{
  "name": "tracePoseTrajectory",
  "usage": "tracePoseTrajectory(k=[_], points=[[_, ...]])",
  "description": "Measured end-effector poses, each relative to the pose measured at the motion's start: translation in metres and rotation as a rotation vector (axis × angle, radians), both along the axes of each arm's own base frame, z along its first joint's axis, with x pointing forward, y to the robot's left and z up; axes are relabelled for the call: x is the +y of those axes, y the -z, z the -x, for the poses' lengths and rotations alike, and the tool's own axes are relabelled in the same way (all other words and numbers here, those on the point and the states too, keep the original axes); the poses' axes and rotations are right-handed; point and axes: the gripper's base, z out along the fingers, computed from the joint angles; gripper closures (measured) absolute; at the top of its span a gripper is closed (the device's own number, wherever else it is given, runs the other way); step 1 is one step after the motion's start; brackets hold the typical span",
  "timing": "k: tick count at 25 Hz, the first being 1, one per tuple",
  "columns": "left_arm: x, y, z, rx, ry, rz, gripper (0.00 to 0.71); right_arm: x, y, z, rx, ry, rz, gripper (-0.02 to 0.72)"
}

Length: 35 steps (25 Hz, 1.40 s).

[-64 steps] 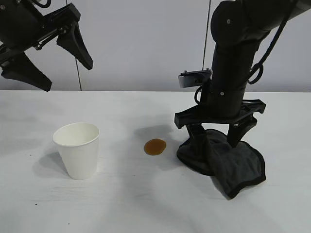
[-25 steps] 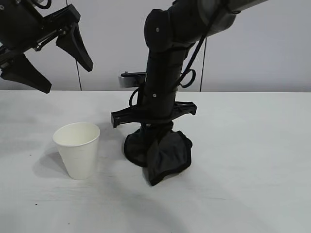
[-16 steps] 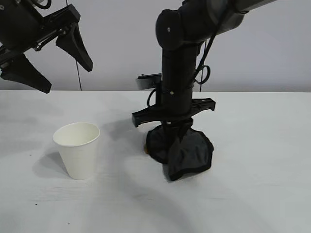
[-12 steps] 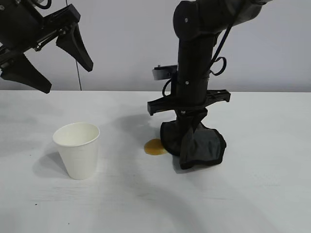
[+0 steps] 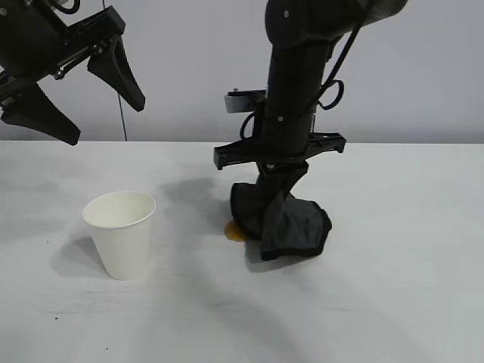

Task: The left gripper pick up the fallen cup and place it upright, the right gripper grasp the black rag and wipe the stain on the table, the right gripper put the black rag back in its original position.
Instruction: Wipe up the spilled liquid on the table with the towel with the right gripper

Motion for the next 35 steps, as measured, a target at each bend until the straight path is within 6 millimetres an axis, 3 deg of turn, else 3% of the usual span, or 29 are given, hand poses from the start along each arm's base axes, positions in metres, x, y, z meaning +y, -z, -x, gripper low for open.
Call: tracePoseTrajectory(k=[5, 9, 14, 23, 27, 31, 35], points=[[0.0, 0.0, 0.0, 0.0, 0.0, 0.0, 0.086, 0.028, 0.014, 0.016, 0.029, -0.058, -0.005, 0.684], [0.0, 0.0, 0.0, -0.003, -0.002, 0.0, 0.086, 0.033, 0.022, 0.017, 0.034, -0.056, -0.003, 0.684], [0.0, 0.0, 0.0, -0.003, -0.002, 0.0, 0.086, 0.019, 0.022, 0.008, 0.026, -0.025, 0.017, 0.684], [0.0, 0.0, 0.0, -0.003, -0.002, 0.0, 0.086, -0.027, 0.023, -0.01, 0.056, 0.06, 0.107, 0.684], [0.0, 0.0, 0.0, -0.003, -0.002, 0.0, 0.086, -0.035, 0.023, -0.014, 0.061, 0.079, 0.106, 0.684], [0.0, 0.0, 0.0, -0.003, -0.002, 0.0, 0.086, -0.019, 0.023, -0.007, 0.066, 0.061, 0.07, 0.684], [0.0, 0.0, 0.0, -0.003, -0.002, 0.0, 0.086, 0.021, 0.025, 0.012, 0.043, -0.021, 0.029, 0.684]])
